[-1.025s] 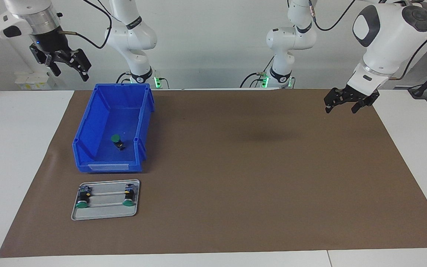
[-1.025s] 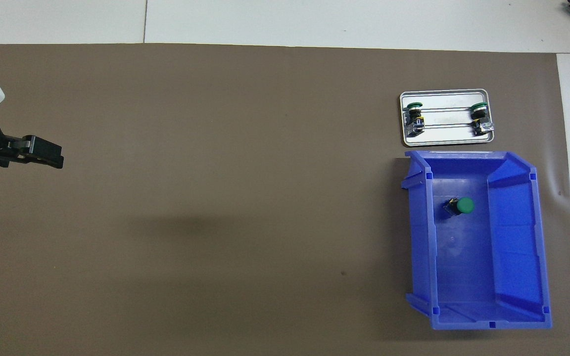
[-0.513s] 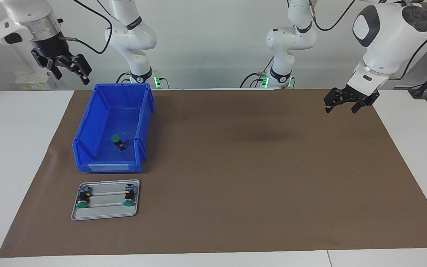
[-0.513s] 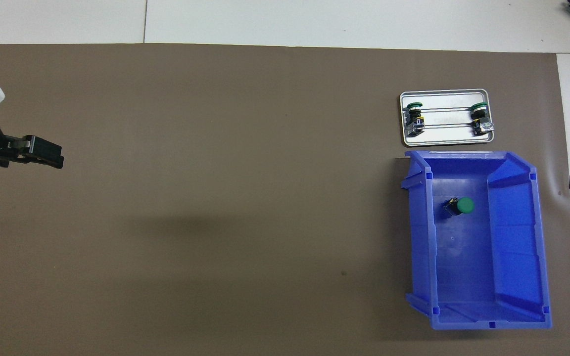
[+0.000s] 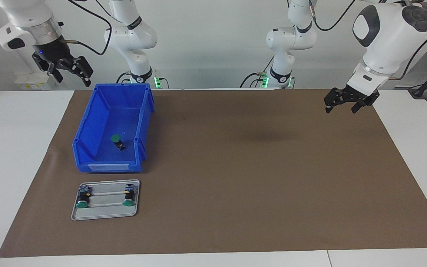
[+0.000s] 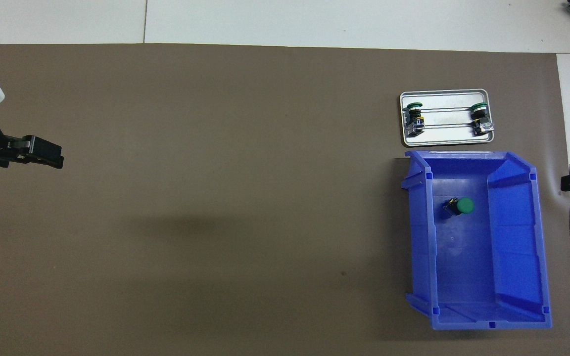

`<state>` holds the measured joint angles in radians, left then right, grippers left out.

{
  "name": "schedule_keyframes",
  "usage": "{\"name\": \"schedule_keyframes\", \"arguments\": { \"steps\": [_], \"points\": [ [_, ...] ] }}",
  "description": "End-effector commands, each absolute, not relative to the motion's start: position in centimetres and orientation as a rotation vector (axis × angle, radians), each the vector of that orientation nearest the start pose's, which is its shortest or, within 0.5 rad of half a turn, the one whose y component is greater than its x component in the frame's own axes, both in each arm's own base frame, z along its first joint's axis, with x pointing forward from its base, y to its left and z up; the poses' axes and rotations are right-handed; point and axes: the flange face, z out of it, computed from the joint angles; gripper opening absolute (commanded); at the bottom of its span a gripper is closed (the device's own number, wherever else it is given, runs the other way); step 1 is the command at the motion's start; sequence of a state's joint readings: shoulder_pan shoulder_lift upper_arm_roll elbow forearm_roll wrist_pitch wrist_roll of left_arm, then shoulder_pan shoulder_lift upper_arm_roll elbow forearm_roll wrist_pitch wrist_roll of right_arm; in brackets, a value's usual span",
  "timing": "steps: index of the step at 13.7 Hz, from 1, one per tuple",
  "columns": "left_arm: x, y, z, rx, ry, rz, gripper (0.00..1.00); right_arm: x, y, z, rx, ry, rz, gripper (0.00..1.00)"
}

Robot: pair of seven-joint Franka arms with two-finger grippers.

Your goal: Place and press button with both arms

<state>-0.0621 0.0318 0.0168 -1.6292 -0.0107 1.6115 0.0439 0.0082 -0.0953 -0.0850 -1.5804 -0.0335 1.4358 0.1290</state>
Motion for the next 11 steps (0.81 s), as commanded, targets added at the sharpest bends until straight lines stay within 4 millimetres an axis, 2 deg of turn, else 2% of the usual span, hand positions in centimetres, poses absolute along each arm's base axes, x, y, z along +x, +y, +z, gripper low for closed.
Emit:
{"name": "schedule_keyframes", "arguments": {
  "steps": [1, 4, 6, 7, 11],
  "points": [
    [55.6, -2.5, 58.4, -3.128, 0.133, 0.086, 1.0, 50.5, -4.8, 65.3, -3.183, 0.287, 0.071, 1.0],
    [55.6, -2.5, 58.5, -3.128, 0.133, 0.084, 1.0, 51.4, -3.4, 65.4, -3.218, 0.237, -0.016, 1.0],
    [55.6, -2.4, 58.4, -3.128, 0.131, 0.086, 1.0, 51.3, -2.7, 63.8, -3.185, 0.29, 0.008, 1.0],
    [55.6, -2.4, 58.4, -3.128, 0.131, 0.086, 1.0, 51.5, -2.3, 63.9, -3.148, 0.285, -0.008, 1.0],
    [55.6, -2.4, 58.4, -3.128, 0.131, 0.086, 1.0, 51.4, -2.9, 63.8, -3.143, 0.207, 0.003, 1.0]
  ]
}}
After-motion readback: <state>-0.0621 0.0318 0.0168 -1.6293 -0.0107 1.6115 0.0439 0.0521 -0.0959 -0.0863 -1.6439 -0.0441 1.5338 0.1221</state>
